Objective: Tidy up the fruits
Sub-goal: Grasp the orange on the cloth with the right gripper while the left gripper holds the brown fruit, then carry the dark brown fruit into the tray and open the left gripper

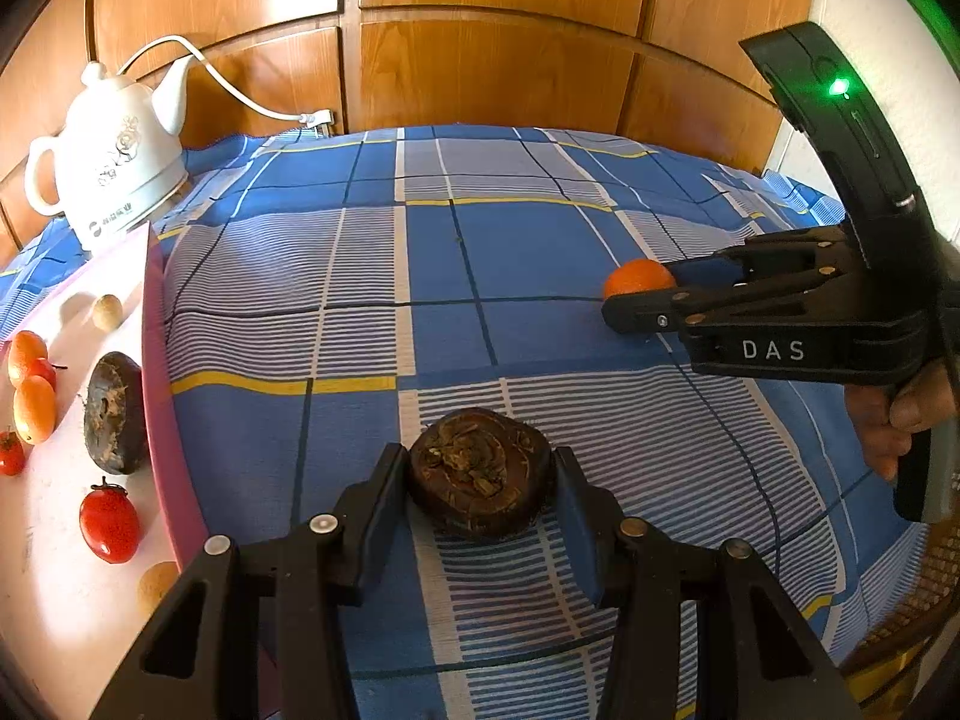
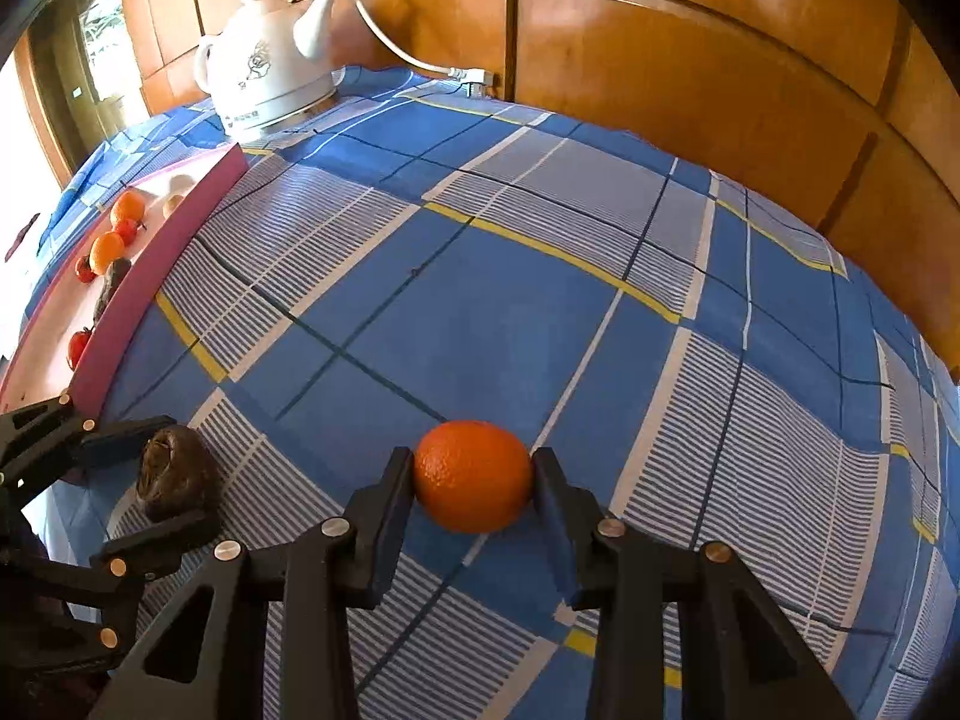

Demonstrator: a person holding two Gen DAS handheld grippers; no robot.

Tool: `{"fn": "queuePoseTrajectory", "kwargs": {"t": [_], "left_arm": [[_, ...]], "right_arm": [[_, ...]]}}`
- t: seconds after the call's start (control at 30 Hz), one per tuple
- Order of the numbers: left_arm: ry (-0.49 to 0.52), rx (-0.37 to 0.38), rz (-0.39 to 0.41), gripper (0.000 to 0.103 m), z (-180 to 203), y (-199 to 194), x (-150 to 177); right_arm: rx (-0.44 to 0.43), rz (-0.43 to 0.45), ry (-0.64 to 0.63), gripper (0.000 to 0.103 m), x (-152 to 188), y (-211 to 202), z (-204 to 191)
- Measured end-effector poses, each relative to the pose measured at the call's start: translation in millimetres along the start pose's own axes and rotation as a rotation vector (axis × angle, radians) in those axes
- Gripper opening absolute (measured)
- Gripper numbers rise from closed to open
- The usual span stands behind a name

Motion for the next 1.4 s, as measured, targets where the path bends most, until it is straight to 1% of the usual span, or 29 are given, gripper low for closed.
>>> {"fn": "queuePoseTrajectory", "kwargs": {"t": [0.13,0.2,0.43,0.5,1.07,1.27,1.4], "left_arm": [[0.005,-0.011,-0.001,0.049,1.0,0.9,0.1],[0.009,-0.017,-0.001,0.049,1.6,1.6,0.4],[0.007,-0.019,0.002,0.049,1.2,1.9,0.9],[0.008,-0.020,0.003,0.049,1.3,1.7,1.1],[0.007,-0.032,0.001,0.048,0.1,-0.6,1.2],[-0.001,-0.020,-0.001,0.048,0.8,-6.4,0.7],[0.013,0.006,0.027,0.048,8.6,-23.2,-4.9]], "right_arm": [[-0.009,0.020,0.031,0.040,2.3,0.1,2.9],[-0.017,0.002,0.038,0.040,6.2,5.9,2.5],[0.027,0.027,0.030,0.039,10.1,6.8,-0.5],[0.018,0.031,0.041,0.039,10.8,6.4,0.4],[0.019,0.020,0.044,0.040,10.5,7.9,-0.9],[0.022,0.018,0.040,0.040,10.0,8.4,-1.3],[0.026,0.017,0.035,0.039,10.1,8.7,-2.1]]}}
Point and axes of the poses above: each gripper's, at about its wrist camera, not at the fingertips, and y roughly the way its jaws point, z to its right, x to its underside, the point moved 5 cm from there along y, roughly the way its jaws point, and after that the axes turned 11 degrees about -y, right-handed, at the moved point
